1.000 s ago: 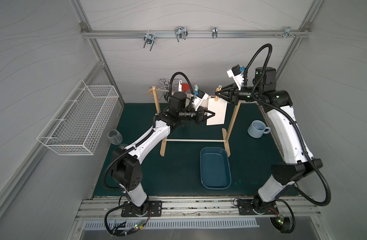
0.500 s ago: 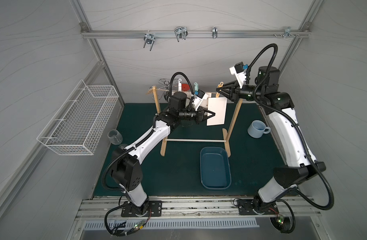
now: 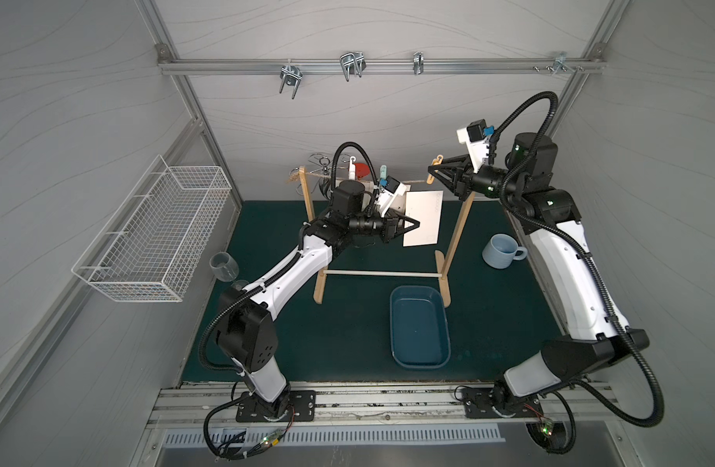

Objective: Remove the postcards from the strings
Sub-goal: Remove the clamp from the clothesline.

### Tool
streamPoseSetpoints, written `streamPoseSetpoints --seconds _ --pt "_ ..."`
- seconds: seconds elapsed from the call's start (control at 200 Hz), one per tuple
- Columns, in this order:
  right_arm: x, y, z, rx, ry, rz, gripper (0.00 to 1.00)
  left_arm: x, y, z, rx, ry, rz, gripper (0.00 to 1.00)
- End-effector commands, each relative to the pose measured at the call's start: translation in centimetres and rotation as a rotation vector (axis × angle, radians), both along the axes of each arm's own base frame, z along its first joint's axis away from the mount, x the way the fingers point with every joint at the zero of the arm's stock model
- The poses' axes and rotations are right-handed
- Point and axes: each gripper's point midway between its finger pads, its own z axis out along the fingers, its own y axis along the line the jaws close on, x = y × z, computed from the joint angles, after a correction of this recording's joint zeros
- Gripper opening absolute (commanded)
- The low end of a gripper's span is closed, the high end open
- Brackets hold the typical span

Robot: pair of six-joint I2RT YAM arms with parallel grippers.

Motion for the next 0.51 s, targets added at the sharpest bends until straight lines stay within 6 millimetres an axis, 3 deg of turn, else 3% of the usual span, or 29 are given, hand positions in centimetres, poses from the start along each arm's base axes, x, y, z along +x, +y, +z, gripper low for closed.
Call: streamPoseSetpoints --seconds 0.0,0.32,0.5 --pt "-1.0 -0.3 2.7 0.040 -0.097 -0.010 0.00 -0.9 0.2 2.3 -0.029 -0.061 -0.004 0.00" --pt "-2.5 -0.5 4.1 0.087 -0.126 0.013 0.00 -2.2 1.0 1.6 -0.008 -0.058 0.025 0.00" --pt "-4.4 -0.8 4.8 0.127 -0.146 0.037 0.00 -3.1 2.1 1.6 -0.011 -0.065 0.061 0.00"
